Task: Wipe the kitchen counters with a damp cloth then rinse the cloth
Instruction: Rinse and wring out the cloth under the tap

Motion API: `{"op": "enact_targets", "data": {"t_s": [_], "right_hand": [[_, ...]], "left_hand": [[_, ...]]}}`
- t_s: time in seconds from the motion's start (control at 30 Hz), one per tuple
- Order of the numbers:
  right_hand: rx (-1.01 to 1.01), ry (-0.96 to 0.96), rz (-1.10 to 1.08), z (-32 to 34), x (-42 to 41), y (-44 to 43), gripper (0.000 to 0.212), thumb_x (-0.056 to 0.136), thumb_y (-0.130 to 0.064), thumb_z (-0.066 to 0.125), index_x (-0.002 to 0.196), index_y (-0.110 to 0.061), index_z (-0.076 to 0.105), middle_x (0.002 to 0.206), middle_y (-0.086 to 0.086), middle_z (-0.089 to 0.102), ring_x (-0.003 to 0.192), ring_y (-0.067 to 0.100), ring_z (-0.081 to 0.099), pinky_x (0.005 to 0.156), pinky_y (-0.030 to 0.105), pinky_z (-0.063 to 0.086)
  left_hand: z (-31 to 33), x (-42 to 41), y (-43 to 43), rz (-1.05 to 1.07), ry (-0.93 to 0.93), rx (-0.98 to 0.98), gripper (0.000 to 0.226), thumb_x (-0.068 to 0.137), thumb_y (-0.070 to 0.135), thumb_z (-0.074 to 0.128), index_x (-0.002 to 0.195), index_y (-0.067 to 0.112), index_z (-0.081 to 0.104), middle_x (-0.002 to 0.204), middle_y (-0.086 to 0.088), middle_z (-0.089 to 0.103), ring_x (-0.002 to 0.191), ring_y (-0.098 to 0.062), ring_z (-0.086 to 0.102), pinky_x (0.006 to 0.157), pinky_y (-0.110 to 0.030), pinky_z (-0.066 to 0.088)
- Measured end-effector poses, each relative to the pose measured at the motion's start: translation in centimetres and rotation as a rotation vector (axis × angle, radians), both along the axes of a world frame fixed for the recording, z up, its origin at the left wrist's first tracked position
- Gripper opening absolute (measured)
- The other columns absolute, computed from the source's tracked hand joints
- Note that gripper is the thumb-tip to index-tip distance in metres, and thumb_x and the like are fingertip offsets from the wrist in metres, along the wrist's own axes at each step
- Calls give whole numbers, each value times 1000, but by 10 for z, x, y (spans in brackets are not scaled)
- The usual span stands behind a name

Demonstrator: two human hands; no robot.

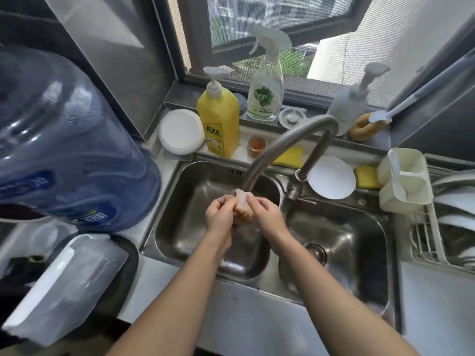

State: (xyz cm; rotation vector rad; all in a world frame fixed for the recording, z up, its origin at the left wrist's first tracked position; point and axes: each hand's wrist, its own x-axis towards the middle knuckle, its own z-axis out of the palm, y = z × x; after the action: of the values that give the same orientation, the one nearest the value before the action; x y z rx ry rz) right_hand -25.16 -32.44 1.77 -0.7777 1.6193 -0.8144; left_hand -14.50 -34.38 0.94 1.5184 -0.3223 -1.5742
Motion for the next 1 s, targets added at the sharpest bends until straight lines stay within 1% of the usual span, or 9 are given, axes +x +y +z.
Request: {"op": "enact_targets", "data": {"t_s": [0.13, 0.27, 0.4, 0.53, 0.63, 0.7, 0.8, 0.87, 1.0], "right_hand": [[112, -328, -66, -3, 20, -8, 24, 79, -23, 74, 96, -7, 69, 78, 6, 72, 67, 15, 69, 50, 21, 50], [50, -462, -230, -11, 19, -14, 46, 59, 0, 70, 105, 4, 64, 91, 20, 71, 78, 31, 70, 75, 41, 59], [-16, -505, -352, -12, 14, -17, 43, 73, 17, 56, 115, 5, 55, 94, 23, 64, 73, 29, 65, 59, 33, 54], [-16, -650, -429, -17, 4, -17, 41, 78, 16, 53, 117, 4, 52, 95, 25, 59, 82, 34, 60, 67, 38, 53], [23, -551, -302, -16, 1, -12, 30, 83, 6, 62, 113, 2, 60, 101, 26, 63, 92, 35, 62, 82, 45, 51], [-8, -433, -217, -13, -1, -8, 27, 79, 3, 69, 105, 6, 64, 100, 30, 65, 92, 37, 63, 86, 49, 51], [-137, -240, -97, -5, -2, -6, 13, 78, 6, 72, 85, -4, 70, 77, 11, 72, 75, 20, 68, 70, 32, 56], [-204, -198, -18, 2, 2, -6, 21, 80, 13, 66, 76, -7, 68, 63, -3, 69, 61, 8, 65, 59, 21, 52], [-249, -292, 61, 10, 13, -5, 19, 78, 11, 70, 76, -8, 67, 71, 10, 70, 64, 21, 67, 58, 29, 54]], "left_hand": [[-1, 11, 1, -43, 20, -45, 6, 92, 8, 64, 98, 11, 65, 91, -18, 70, 79, -28, 65, 69, -35, 54], [-8, 26, -3, 43, -14, -55, 13, 90, 0, 65, 92, 13, 67, 94, -14, 70, 81, -23, 66, 73, -34, 56], [-13, 38, -4, 98, -62, -45, 15, 88, -1, 68, 93, 13, 68, 99, -13, 72, 89, -25, 68, 88, -42, 56], [-14, 45, -7, 126, -83, -20, 27, 86, -2, 70, 104, 16, 61, 105, -12, 67, 91, -24, 67, 83, -39, 57], [-17, 48, -8, 154, -44, -2, 34, 88, -1, 67, 118, 11, 55, 103, -11, 64, 85, -19, 65, 71, -29, 54], [-23, 51, -6, 132, -91, 16, 35, 89, 2, 68, 120, 9, 55, 109, -14, 65, 90, -21, 65, 77, -32, 55], [-28, 57, -1, -15, -361, 42, 38, 91, 8, 68, 127, 12, 56, 118, -10, 63, 102, -22, 64, 88, -32, 53], [-25, 55, 4, -195, -499, 13, 41, 91, 4, 64, 130, 13, 55, 114, -4, 62, 100, -17, 62, 90, -29, 51], [-5, 38, 13, -502, -368, -231, 33, 82, -14, 57, 105, 9, 66, 81, 0, 69, 72, -11, 62, 63, -23, 51]]}}
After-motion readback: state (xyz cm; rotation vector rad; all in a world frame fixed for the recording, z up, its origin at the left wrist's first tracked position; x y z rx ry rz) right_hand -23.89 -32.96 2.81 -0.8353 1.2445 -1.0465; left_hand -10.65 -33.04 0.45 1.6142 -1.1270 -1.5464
